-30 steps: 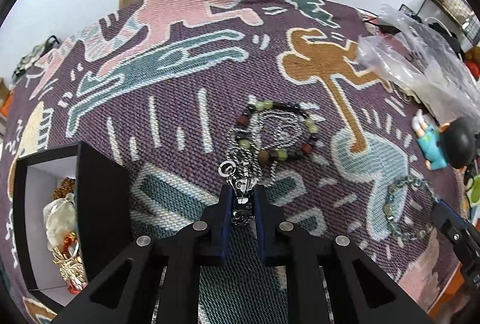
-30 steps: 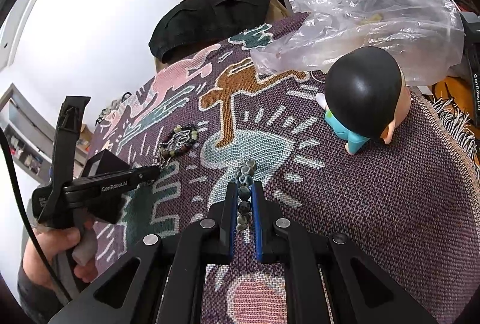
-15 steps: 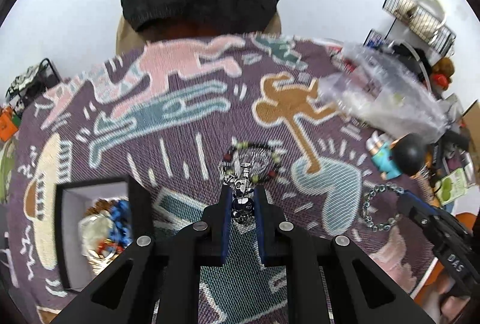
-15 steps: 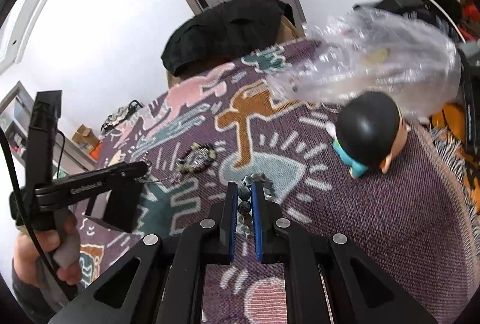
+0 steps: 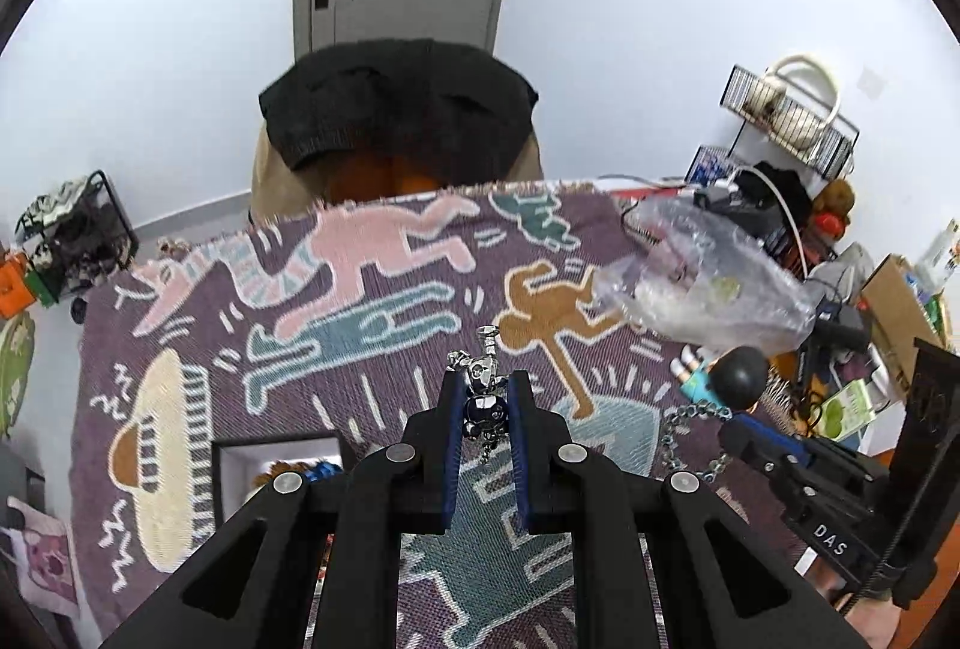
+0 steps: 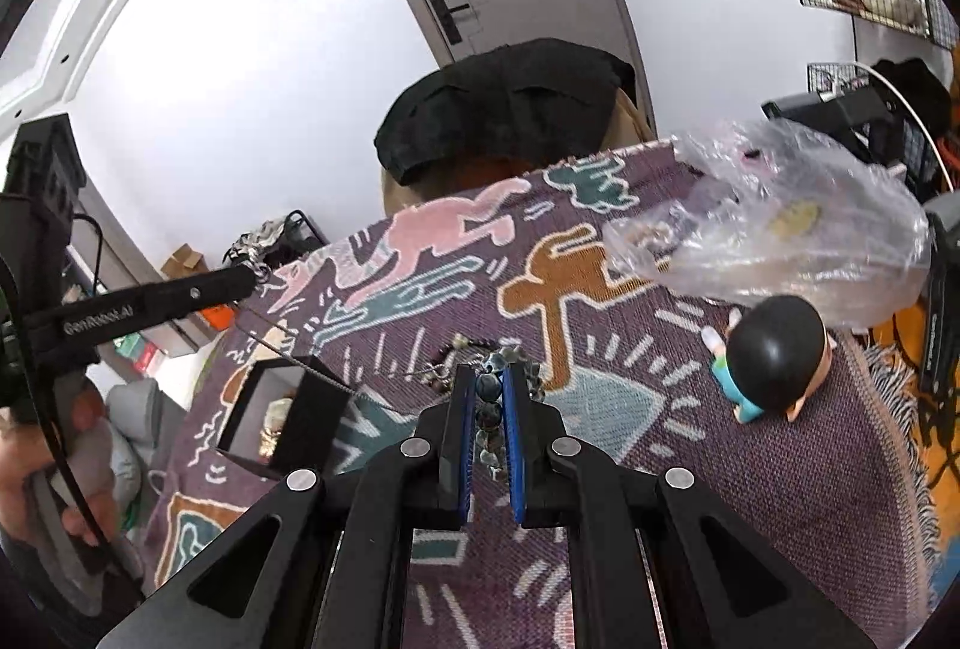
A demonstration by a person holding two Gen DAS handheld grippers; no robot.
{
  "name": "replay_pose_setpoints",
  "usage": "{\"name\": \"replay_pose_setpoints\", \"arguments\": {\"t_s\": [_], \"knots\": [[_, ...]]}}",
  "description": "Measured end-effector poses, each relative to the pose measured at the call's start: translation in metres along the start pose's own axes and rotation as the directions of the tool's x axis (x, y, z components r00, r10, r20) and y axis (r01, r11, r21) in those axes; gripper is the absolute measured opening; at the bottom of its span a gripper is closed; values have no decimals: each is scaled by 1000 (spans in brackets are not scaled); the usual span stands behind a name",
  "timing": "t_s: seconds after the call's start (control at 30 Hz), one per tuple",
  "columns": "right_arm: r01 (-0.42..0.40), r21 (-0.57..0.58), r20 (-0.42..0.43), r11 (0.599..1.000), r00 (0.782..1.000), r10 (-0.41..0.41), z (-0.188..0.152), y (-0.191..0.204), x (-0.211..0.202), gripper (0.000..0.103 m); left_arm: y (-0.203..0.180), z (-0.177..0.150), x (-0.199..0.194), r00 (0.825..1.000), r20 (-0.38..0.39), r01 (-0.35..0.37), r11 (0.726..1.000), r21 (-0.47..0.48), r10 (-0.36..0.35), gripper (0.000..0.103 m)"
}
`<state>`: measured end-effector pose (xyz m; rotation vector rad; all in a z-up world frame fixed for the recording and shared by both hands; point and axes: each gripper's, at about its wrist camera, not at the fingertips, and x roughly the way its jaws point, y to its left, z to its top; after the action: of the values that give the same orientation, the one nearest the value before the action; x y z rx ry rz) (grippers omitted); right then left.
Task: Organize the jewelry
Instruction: 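Lift the chains high with the left tool while the right tool holds the bracelet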
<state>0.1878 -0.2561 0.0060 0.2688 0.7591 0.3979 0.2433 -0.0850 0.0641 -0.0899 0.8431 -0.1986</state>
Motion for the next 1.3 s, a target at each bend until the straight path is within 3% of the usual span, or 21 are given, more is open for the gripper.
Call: {"name": "replay_pose_setpoints", "arguments": {"t_s": [0.53, 1.3], "knots": [[-16, -69, 42, 997, 999, 19, 21, 40, -16, 10, 25, 29, -64, 994, 108, 4, 1000, -28, -1, 15], [-36, -112, 56, 993, 998, 42, 27, 69, -19, 10, 40, 70, -166, 958, 279, -71, 997, -10, 70, 15]]}}
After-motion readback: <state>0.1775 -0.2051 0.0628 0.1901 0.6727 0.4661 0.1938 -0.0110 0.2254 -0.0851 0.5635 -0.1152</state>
